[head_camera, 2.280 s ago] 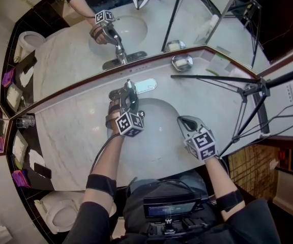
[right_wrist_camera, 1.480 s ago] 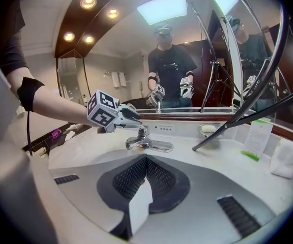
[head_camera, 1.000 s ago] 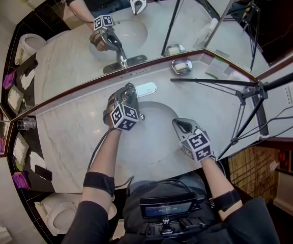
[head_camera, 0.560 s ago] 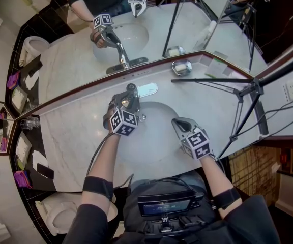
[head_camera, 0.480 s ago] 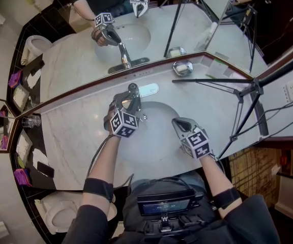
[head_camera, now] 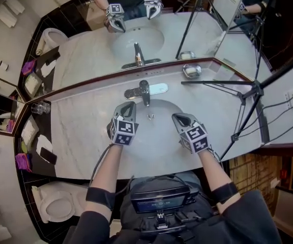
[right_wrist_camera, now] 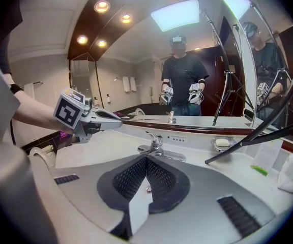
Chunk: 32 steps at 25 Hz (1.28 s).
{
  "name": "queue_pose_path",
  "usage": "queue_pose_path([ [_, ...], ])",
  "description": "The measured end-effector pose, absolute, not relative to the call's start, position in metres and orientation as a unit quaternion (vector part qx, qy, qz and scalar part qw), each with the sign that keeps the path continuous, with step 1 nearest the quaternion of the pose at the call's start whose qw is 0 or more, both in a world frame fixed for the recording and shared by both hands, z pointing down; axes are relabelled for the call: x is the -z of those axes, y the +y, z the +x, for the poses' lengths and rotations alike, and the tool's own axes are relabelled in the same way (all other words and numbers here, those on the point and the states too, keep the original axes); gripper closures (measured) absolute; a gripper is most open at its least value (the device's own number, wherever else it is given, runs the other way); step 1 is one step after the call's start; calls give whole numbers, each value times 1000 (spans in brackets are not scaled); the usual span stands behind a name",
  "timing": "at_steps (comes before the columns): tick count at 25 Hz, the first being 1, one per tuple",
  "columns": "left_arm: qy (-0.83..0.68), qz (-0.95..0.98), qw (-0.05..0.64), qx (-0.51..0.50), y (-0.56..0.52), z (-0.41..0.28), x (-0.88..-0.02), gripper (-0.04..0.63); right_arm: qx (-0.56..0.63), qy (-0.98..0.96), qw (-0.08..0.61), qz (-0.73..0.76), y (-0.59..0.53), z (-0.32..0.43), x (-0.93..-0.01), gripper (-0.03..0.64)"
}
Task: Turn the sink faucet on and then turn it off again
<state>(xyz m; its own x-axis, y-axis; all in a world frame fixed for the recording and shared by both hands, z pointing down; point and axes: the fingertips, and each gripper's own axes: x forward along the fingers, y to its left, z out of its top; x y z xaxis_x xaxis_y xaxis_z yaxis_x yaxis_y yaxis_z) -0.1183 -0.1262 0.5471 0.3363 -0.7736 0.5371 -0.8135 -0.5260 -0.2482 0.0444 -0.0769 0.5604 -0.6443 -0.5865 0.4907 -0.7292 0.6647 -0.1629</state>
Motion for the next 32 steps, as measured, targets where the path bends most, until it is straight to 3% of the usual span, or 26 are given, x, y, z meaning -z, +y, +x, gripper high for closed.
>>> queue_pose_path([
  [12, -555, 796, 180, -160, -54, -162, -530, 591, -156, -897, 208, 357, -71, 22, -555, 598],
  [32, -581, 776, 199, -141, -37, -168, -549, 571, -148, -892, 222, 364, -68, 24, -551, 598],
])
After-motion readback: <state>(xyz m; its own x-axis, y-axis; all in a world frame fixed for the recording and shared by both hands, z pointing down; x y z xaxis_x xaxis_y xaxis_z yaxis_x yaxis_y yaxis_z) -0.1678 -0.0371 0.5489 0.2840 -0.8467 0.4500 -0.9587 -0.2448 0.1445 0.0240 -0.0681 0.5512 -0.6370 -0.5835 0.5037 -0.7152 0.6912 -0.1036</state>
